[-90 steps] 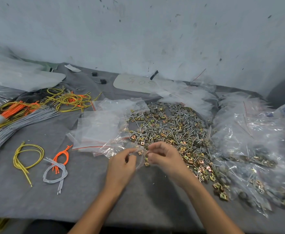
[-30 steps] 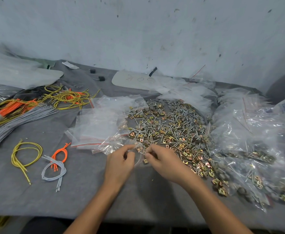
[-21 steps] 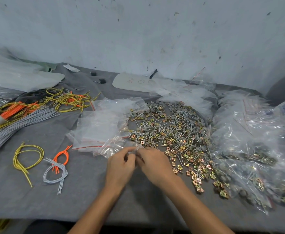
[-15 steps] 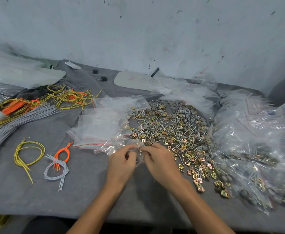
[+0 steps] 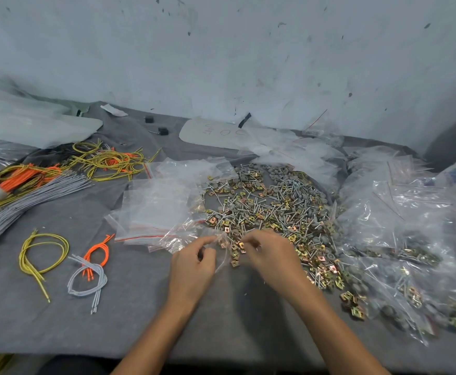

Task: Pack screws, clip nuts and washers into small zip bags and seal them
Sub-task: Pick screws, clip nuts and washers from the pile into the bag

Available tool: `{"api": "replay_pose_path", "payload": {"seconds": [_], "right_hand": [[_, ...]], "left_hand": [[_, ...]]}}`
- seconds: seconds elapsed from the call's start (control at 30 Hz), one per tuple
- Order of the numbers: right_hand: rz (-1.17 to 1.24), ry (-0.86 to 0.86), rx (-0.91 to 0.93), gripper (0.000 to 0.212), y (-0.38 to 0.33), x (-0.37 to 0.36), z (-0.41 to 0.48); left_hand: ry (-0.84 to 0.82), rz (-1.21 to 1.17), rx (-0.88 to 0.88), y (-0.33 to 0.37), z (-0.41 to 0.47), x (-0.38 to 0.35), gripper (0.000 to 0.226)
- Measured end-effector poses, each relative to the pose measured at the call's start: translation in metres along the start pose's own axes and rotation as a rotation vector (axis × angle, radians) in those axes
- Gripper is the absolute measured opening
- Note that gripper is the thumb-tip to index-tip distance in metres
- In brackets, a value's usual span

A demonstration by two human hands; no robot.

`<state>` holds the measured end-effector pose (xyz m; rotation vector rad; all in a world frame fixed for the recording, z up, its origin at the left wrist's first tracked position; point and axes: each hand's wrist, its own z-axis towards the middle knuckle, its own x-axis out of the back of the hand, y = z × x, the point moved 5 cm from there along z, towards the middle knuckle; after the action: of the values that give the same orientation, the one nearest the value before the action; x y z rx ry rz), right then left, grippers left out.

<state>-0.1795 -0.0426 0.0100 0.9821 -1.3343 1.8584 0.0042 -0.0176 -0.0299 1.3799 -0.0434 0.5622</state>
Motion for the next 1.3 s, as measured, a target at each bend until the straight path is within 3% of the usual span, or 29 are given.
{"api": "replay_pose_path", "payload": {"seconds": [0.17, 0.27, 0.5, 0.8, 0.93, 1.03, 1.3], "right_hand": [[-0.276, -0.062, -0.162, 0.023, 0.031, 0.01, 0.009], [-0.322, -0.082, -0.171, 0.028, 0.03, 0.002, 0.009], [-0.389, -0.097, -0.136, 0.02, 0.029, -0.005, 0.011], [-0.308, -0.065, -0.183, 0.015, 0.035, 0.001, 0.009], [-0.138, -0.002, -0.193, 0.012, 0.037, 0.012, 0.004], [0.022, -0.082, -0.109, 0.011, 0.016, 0.002, -0.003], [-0.111, -0.133, 0.067, 0.015, -0.037, -0.029, 0.002]], "left_hand": [[0.0, 0.015, -0.003, 0.0, 0.0, 0.0, 0.04], [0.001, 0.017, 0.0, -0.001, 0.0, 0.0, 0.04], [-0.007, 0.008, 0.008, -0.004, 0.001, -0.001, 0.039], [-0.01, -0.002, -0.011, -0.003, 0.0, -0.001, 0.037], [-0.001, -0.007, 0.001, -0.005, 0.0, -0.001, 0.037], [0.006, 0.005, 0.01, -0.007, 0.001, -0.002, 0.038], [-0.019, 0.003, 0.023, -0.01, 0.002, -0.003, 0.036]]}}
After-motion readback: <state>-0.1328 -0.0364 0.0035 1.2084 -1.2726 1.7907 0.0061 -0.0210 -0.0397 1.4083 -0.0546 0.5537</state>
